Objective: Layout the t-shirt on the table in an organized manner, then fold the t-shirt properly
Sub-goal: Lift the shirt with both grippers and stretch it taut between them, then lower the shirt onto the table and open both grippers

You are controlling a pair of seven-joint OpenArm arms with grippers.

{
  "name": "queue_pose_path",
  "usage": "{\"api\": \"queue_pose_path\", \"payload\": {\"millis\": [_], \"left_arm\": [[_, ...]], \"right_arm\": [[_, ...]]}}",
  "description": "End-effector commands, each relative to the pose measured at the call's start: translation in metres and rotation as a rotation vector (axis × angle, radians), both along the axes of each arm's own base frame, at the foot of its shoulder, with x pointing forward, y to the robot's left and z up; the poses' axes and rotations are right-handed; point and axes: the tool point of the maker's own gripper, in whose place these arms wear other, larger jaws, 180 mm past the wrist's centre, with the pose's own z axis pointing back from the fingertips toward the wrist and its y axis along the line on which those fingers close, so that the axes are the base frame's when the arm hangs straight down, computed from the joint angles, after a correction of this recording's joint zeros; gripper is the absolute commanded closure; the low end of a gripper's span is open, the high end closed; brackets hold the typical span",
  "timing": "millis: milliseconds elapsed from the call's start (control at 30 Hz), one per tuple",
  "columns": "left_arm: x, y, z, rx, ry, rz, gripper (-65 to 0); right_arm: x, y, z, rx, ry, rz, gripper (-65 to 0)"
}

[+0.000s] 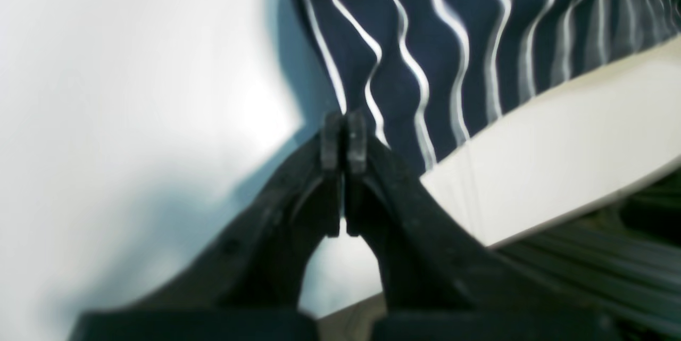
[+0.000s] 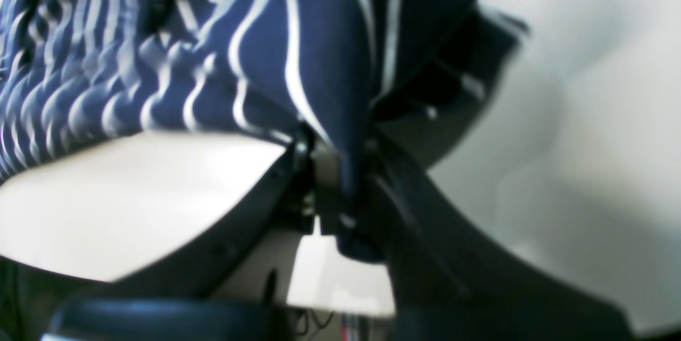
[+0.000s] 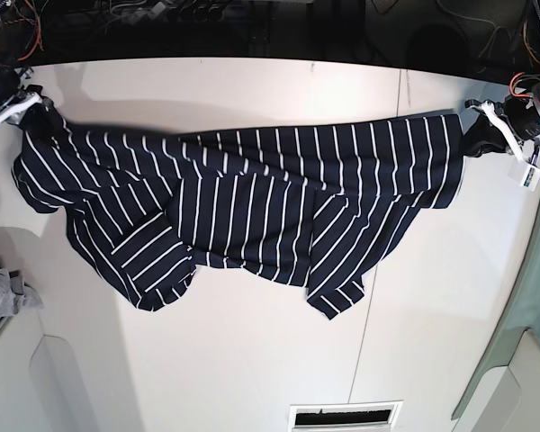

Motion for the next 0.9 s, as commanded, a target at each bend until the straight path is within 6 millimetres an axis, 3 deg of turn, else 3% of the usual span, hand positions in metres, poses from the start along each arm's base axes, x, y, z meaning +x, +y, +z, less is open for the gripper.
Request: {"api": "queue_pose_path", "payload": {"millis": [0,100,233,267,333,400,433,500,667,867], "left_arm": [[-0.002,-0.001,0.011,0.015,-0.022,-0.035,0.0],[-0.016,-0.01,0.014,0.026,-0.012,-0.077,0.0],[-0.027,-0.012,0.01,0.024,0.013,-0.082,0.0],[-0.028,-0.012,0.01,0.023,0.015,-0.082,0.0],[-0.027,-0.012,0.01,0.024,0.014,-0.082,-0.3],[-0.028,-0.012,0.01,0.025,0.015,-0.082,-9.9],[-0.028,-0.011,0.01,0.026,0.017,-0.083,-14.2],[-0.031,-0.011,0.007,0.034,0.039,-0.088,-19.6],[-0.037,-0.008,0.005,0.025,0.082,-0.082,-20.5],[-0.01,0.019,0.046,-0.024,-0.064,0.039,-20.5]], "right_arm": [[0.002,-0.012,0.015,-0.012,-0.044,-0.01,0.0],[-0.013,-0.023,0.014,-0.024,-0.018,-0.023,0.0],[-0.024,-0.021,0.008,-0.022,0.011,-0.024,0.0],[-0.025,-0.021,0.007,-0.022,0.012,-0.025,-4.4],[-0.024,-0.022,0.007,-0.029,0.01,-0.026,-23.6],[-0.021,-0.023,0.01,-0.032,-0.008,-0.032,-36.0],[-0.021,-0.024,0.011,-0.032,-0.015,-0.034,-37.8],[-0.018,-0.024,0.012,-0.032,-0.023,-0.035,-37.7],[-0.008,-0.027,0.018,-0.035,-0.052,-0.043,-37.7],[0.025,-0.028,0.038,-0.026,-0.145,-0.053,-37.7]]}}
